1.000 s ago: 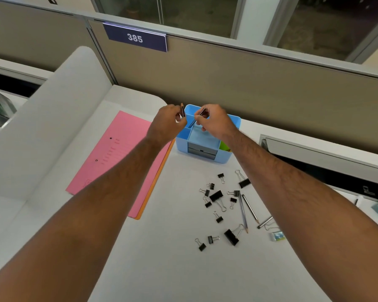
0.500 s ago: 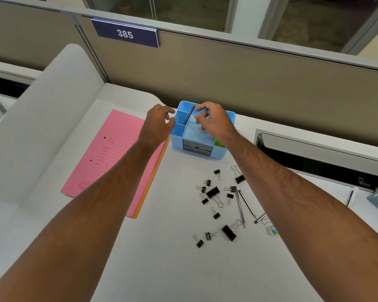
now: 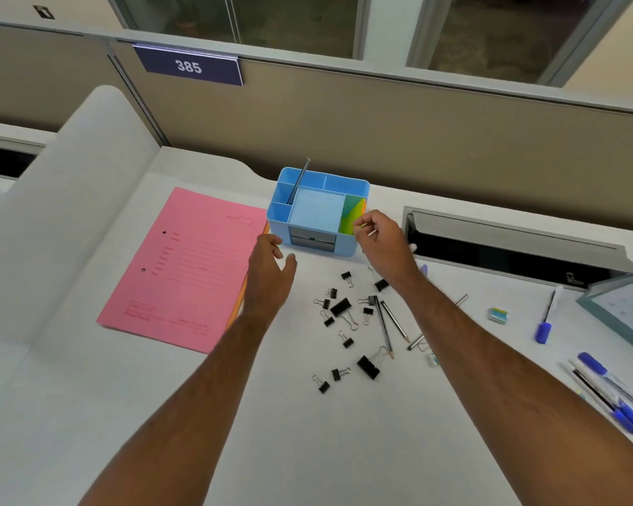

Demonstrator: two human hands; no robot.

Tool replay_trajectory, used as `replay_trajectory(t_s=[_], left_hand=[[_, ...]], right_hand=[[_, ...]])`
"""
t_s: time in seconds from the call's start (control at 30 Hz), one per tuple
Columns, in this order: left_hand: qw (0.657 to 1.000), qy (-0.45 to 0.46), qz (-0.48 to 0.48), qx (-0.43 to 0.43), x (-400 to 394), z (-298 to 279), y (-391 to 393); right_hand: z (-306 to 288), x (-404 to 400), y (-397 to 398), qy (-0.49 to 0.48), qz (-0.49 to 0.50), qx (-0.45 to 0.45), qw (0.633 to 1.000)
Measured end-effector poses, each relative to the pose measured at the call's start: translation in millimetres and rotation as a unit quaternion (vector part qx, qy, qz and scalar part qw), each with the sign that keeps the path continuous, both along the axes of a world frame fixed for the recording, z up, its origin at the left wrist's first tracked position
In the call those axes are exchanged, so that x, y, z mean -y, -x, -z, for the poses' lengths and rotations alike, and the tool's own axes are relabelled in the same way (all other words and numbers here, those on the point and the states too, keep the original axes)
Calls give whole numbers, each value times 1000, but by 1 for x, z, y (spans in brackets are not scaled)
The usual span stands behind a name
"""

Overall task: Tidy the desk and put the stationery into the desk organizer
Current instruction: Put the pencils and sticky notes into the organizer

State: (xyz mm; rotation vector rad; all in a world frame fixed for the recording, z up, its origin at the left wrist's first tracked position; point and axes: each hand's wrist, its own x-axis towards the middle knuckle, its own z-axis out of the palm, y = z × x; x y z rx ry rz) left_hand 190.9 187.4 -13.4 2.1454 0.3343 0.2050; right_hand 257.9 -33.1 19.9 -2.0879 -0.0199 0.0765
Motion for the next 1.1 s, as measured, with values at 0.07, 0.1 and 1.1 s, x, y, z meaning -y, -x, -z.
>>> replay_trajectory(t_s=[0.07,0.1,1.1], left_hand=[[1000,-10,29,2,13,2,11],[999,-20,48,-3,20,3,16],[757,-420,491,95,129,43,37]], right_hand=[[3,14,20,4,14,12,1000],[5,22,30,6,19,11,1000],[60,95,121,356,-50,-121,925]])
